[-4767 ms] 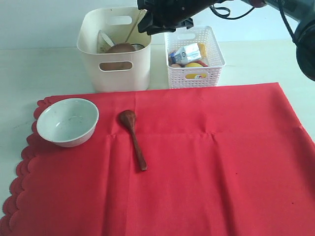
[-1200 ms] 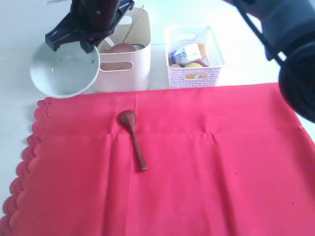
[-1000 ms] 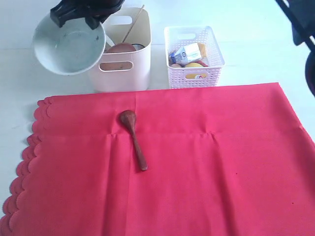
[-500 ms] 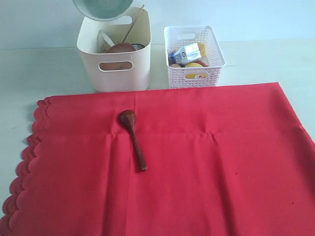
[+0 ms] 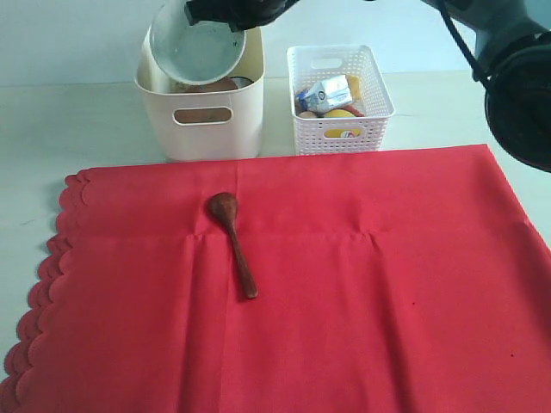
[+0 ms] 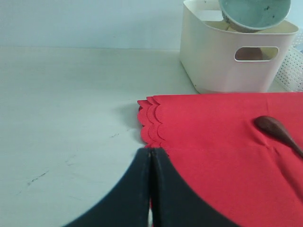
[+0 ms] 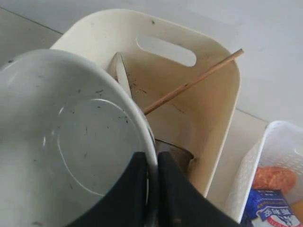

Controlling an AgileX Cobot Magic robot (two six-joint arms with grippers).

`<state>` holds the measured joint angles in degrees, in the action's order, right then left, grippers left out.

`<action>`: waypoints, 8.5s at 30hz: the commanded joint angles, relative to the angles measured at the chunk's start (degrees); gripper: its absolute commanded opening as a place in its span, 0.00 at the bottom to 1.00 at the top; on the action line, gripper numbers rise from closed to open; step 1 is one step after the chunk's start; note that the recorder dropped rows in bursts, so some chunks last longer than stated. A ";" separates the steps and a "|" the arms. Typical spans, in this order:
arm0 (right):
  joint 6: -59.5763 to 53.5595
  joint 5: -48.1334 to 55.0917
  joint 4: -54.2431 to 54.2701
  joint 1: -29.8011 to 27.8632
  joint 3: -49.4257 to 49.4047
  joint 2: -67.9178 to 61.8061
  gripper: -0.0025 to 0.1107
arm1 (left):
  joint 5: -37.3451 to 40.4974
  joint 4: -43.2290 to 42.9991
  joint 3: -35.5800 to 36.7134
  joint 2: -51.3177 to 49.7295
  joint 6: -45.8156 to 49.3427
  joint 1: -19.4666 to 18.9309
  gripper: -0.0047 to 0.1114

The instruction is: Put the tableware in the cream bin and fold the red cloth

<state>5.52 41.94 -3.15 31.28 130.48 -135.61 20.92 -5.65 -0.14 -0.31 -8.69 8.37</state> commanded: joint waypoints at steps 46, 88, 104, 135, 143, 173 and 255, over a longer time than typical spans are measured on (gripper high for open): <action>-7.84 28.02 6.22 7.36 -2.44 11.34 0.33 | -0.51 0.32 0.14 0.31 -0.34 0.20 0.04; -3.76 10.70 10.85 9.73 -31.83 3.70 0.33 | -0.51 0.32 0.14 0.31 -0.34 0.20 0.04; -3.76 10.23 11.09 9.73 -31.83 1.60 0.02 | -0.51 0.32 0.14 0.31 -0.34 0.20 0.04; -13.37 -28.73 7.58 9.60 -24.73 18.46 0.02 | -0.51 0.32 0.14 0.31 -0.34 0.20 0.04; -13.47 -41.94 7.03 9.60 -24.73 11.08 0.02 | -0.51 0.32 0.14 0.31 -0.34 0.20 0.04; -12.90 -16.32 7.68 7.56 -24.73 12.79 0.37 | -0.51 0.32 0.14 0.31 -0.33 0.23 0.04; -4.81 11.03 0.38 7.56 -90.67 109.60 0.02 | -0.51 0.32 0.14 0.31 -0.33 0.23 0.04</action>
<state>0.45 53.98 -3.15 39.15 40.13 -26.37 20.92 -5.65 -0.14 -0.31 -8.69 8.37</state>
